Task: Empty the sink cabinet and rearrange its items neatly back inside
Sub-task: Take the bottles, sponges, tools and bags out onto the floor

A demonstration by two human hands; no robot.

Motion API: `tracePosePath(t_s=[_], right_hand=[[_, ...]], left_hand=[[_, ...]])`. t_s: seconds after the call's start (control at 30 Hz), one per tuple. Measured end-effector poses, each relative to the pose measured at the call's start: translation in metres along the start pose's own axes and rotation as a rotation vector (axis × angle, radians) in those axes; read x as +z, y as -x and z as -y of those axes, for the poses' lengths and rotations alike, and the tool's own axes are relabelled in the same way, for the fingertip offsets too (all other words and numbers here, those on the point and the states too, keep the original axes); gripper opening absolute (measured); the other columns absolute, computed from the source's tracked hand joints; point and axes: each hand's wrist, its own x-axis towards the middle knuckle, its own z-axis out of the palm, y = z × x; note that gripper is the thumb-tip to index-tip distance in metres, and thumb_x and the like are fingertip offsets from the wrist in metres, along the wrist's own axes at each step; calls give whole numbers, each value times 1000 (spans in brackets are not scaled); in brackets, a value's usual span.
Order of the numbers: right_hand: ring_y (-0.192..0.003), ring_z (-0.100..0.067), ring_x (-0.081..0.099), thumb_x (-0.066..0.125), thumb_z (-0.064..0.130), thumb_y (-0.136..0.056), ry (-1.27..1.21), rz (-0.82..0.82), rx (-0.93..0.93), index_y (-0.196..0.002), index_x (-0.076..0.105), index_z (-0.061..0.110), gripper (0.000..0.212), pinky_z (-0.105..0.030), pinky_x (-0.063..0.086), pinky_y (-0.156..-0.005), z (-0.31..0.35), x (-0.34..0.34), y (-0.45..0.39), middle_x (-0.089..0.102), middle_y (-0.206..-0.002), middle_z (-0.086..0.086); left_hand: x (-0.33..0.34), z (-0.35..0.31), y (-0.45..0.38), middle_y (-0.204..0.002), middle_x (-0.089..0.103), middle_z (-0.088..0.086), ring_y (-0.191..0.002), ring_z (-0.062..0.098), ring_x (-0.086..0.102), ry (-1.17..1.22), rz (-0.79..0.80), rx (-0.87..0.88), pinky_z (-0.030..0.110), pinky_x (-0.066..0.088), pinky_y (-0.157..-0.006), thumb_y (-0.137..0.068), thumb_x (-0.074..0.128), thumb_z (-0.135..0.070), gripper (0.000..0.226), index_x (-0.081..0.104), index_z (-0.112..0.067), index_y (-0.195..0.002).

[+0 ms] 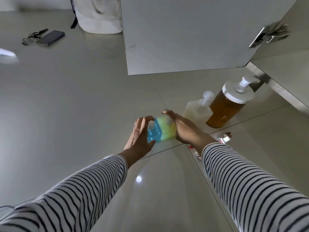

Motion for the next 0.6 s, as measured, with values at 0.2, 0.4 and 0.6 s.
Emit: tracePosePath(t_s=[0.2,0.4,0.6], right_hand=[[-139,-25,33,60,11,-87,214,80,130,-151,11,20,81,-36,35,-108,14,-20,6,18,-158,-5],[-103,-23,60,58,27,-90,330,118,198,-128,51,7,44,-29,47,-84,47,-56,32,61,-122,-11],[-84,-24,59,55,26,-88,359,122,241,-93,61,5,22,-31,45,-71,64,-103,52,60,-83,-7]], left_hand=[[-23,-12,-8,-146,28,6,-143,28,15,-299,46,-112,51,24,-113,-82,66,-40,70,33,-16,-139],[-67,-47,-19,-129,49,9,-118,25,50,-404,158,-180,36,43,-94,-87,57,-41,53,47,-10,-128],[-105,-93,-40,-95,66,10,-97,26,63,-553,262,-148,33,52,-83,-81,64,-33,40,62,-6,-111]])
